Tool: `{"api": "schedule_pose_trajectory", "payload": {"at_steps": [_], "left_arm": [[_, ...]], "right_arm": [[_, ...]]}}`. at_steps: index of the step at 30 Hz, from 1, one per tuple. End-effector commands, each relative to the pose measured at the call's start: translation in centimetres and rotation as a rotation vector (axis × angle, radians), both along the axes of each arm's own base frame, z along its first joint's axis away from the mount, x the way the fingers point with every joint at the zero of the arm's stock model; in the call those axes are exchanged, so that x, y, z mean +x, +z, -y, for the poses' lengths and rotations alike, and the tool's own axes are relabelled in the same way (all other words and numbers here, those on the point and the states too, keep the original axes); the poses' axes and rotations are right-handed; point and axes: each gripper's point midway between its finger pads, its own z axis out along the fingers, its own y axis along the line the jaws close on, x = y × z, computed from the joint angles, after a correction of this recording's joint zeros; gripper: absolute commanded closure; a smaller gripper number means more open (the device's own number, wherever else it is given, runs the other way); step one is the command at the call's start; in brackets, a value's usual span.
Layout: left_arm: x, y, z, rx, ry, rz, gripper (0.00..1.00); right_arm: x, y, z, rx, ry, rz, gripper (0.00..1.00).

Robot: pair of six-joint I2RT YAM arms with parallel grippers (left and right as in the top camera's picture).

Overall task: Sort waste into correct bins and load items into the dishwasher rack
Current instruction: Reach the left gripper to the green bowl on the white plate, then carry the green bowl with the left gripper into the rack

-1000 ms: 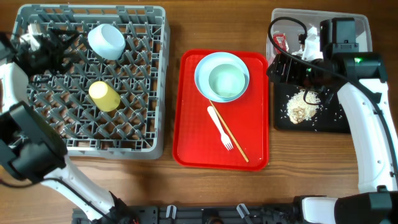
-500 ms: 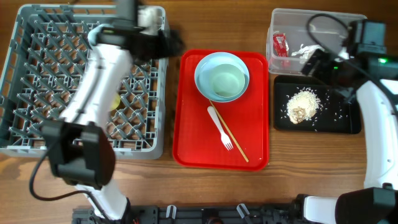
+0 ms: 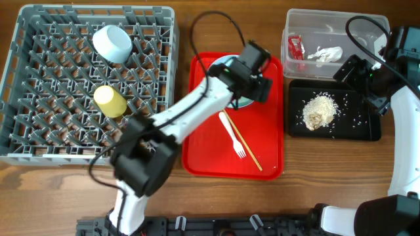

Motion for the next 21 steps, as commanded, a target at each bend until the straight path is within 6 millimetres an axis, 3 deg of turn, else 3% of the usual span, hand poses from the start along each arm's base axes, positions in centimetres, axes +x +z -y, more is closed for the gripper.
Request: {"api": "schedule_pose_trajectory", "payload": {"at_steps": [1,3,5,6,9,13,16,21], "left_arm": [[0.0,-4.0,0.0,0.077,0.003,-0.021,0.25],[-0.3,-5.3,-0.3,0.099,0.002,-0.044,0.42],[0.0,-5.6,-0.8,0.122,0.017,-0.037,0.72],[0.2,-5.4,-0.9,0.128,0.024,-0.025,0.80],[0.4,-5.4,-1.2,0.140,0.034,-0.012,0.94],[0.6,-4.7,-1.1,0.130,0.036,-0.003,0.96],[1.1,-1.1,-1.2,0.081,0.047,0.049,0.96],[3.7,10.3,-5.7,-0.102,0.131,0.170,0.96]], "right_arm": [[0.1,0.4,-0.2,0.007,0.025,0.013,0.00],[0.1,0.4,-0.2,0.006,0.025,0.013,0.00],[0.0,0.4,-0.3,0.008,0.025,0.009,0.00],[-0.1,0.3,-0.3,0.008,0.025,0.007,0.00],[-0.2,0.3,-0.3,0.009,0.025,0.002,0.00],[-0.3,0.2,-0.3,0.010,0.025,-0.002,0.00],[-0.3,0.2,-0.3,0.011,0.025,-0.004,0.00],[-0.3,0.2,-0.3,0.011,0.025,-0.004,0.00]]}}
